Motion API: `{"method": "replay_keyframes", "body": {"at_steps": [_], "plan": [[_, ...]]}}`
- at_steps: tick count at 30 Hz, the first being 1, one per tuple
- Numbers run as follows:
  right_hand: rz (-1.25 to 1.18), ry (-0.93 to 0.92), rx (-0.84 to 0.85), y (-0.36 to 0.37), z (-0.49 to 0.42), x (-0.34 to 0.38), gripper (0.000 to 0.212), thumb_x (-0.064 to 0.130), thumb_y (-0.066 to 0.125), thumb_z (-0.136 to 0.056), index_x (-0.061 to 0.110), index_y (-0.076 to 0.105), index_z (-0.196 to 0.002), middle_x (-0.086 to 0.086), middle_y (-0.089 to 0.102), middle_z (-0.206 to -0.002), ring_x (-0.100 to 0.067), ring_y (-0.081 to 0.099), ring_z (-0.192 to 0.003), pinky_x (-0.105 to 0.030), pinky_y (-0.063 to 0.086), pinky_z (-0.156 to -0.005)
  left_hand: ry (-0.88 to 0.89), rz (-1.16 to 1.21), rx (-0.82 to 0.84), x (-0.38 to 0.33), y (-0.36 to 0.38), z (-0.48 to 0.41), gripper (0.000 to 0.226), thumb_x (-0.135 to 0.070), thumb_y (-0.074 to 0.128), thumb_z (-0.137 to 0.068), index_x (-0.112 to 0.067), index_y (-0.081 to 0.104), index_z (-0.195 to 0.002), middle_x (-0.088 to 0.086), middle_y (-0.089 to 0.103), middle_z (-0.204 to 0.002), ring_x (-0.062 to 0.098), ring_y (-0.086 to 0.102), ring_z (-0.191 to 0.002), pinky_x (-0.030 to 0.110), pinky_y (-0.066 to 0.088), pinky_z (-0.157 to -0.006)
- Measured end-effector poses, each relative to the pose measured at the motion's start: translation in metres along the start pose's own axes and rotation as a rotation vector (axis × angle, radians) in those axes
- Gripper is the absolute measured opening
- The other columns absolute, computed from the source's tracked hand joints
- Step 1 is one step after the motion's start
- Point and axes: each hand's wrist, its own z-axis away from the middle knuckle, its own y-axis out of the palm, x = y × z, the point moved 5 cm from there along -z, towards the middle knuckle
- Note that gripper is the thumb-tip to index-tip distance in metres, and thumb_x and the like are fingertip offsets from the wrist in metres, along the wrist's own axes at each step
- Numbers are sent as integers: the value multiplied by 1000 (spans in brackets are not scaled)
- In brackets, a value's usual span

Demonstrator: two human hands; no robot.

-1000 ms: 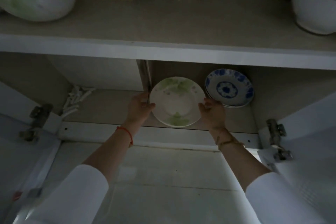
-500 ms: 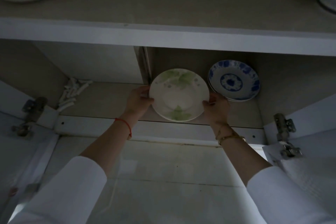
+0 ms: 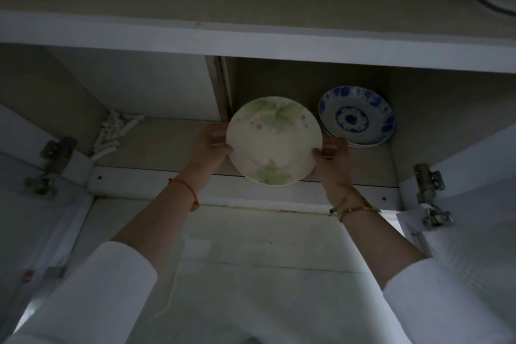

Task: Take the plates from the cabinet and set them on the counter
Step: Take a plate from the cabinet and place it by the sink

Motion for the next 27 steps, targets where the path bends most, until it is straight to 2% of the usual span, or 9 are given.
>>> {"method": "replay_keyframes", "body": {"at_steps": [2, 5, 7, 9, 12, 13, 18, 22, 27], "plan": [[-39, 2, 13, -5, 9, 5, 19, -13, 54, -86, 2, 47, -96, 0, 55, -80, -20, 53, -82, -28, 43, -81, -8, 25, -9, -3, -4, 11, 44, 16, 57, -79, -9, 60, -115, 13, 66, -101, 21, 61, -86, 16, 50, -58], [-53, 15, 37, -18, 25, 12, 17, -8, 53, -90, -7, 52, -107, -20, 62, -101, -23, 55, -92, -40, 49, -92, -12, 75, -42, -11, -8, 33, 42, 14, 59, -82, -2, 59, -122, 7, 64, -94, 10, 58, -76, 8, 47, -48], [-54, 41, 53, -26, 35, 20, 10, -5, 52, -90, -1, 50, -99, -20, 59, -101, -25, 55, -94, -48, 50, -95, -22, 107, -43, -17, -11, 50, 42, 12, 59, -84, -1, 56, -124, 10, 64, -102, 13, 60, -80, 12, 50, -51], [-63, 69, 66, -34, 46, 29, 11, -3, 52, -91, 6, 48, -94, -18, 58, -99, -26, 55, -94, -55, 50, -94, -39, 151, -47, -22, -17, 68, 39, 11, 59, -84, -7, 56, -119, 12, 64, -107, 22, 63, -88, 22, 56, -60], [-67, 87, 82, -49, 66, 44, 12, 1, 53, -92, 8, 50, -101, -9, 60, -93, -22, 56, -90, -49, 51, -94, -58, 192, -60, -33, -29, 101, 38, 12, 60, -84, -12, 59, -113, 16, 65, -112, 32, 63, -103, 41, 57, -84], [-73, 95, 85, -54, 73, 48, 13, 3, 54, -92, 7, 52, -104, -4, 59, -89, -20, 56, -88, -46, 52, -92, -56, 202, -52, -39, -33, 111, 38, 12, 60, -84, -12, 59, -113, 17, 65, -114, 32, 63, -104, 42, 56, -86], [-69, 146, 107, -76, 115, 83, 15, 7, 56, -92, 10, 51, -106, 1, 58, -88, -20, 58, -86, -39, 55, -75, -54, 198, -60, -79, -56, 166, 39, 13, 60, -84, -15, 60, -110, 2, 68, -96, 20, 66, -88, 22, 56, -63], [-52, 230, 134, -104, 157, 122, 16, 8, 54, -92, 17, 47, -103, -1, 59, -92, -25, 59, -93, -54, 53, -90, -79, 161, -40, -126, -71, 216, 42, 14, 59, -84, -10, 58, -119, -1, 67, -97, 14, 65, -86, 19, 55, -60], [-41, 361, 113, -148, 212, 176, 19, 7, 54, -89, 13, 50, -106, -3, 61, -93, -31, 61, -95, -58, 50, -91, -111, 131, -2, -183, -88, 278, 41, 12, 57, -85, -5, 57, -123, 4, 66, -99, 15, 65, -83, 19, 56, -59]]}}
